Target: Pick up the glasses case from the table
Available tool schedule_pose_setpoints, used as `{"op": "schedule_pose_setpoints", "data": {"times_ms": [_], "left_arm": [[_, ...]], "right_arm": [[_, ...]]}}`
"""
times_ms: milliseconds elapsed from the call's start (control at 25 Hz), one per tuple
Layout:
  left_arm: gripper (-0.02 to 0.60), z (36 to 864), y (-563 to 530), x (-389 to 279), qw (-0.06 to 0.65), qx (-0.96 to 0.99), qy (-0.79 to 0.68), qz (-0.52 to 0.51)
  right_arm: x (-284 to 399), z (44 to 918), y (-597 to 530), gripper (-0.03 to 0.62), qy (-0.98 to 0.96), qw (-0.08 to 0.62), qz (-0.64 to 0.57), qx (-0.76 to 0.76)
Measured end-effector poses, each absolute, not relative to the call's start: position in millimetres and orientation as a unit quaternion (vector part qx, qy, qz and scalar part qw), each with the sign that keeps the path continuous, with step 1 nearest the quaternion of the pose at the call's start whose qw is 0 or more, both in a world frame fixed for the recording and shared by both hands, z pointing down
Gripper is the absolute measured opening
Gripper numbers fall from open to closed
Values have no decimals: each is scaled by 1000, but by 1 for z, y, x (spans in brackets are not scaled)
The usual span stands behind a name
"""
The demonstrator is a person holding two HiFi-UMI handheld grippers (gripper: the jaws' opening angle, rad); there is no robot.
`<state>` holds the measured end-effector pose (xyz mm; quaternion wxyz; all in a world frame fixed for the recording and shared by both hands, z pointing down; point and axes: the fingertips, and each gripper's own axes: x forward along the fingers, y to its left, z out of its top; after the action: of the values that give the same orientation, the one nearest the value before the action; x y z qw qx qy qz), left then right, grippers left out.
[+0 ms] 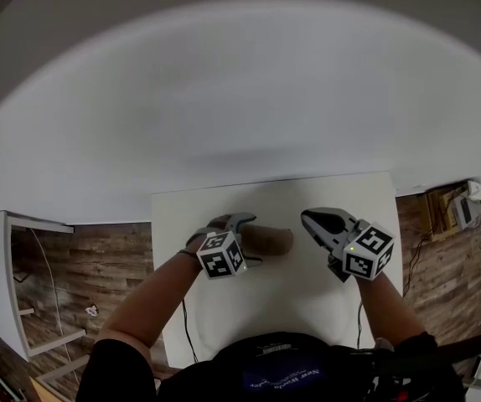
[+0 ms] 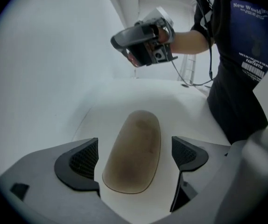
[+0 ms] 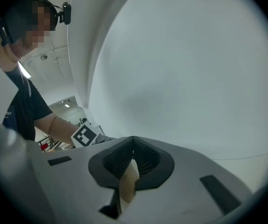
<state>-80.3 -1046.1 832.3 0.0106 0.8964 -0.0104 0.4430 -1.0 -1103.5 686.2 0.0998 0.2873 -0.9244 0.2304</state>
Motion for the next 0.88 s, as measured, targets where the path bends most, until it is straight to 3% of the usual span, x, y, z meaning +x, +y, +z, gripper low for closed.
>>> {"op": "schedule_pose_setpoints", "data": {"times_ms": [280,880], "left_arm": [[523,869,-1044,-74,-17,870,28,491],[527,883,-1055,-74,27,878,31,477]], "right_arm": [[1,696,-1107,0,-920,102,239,293],[0,701,-1102,0,-918,106,248,289]]}}
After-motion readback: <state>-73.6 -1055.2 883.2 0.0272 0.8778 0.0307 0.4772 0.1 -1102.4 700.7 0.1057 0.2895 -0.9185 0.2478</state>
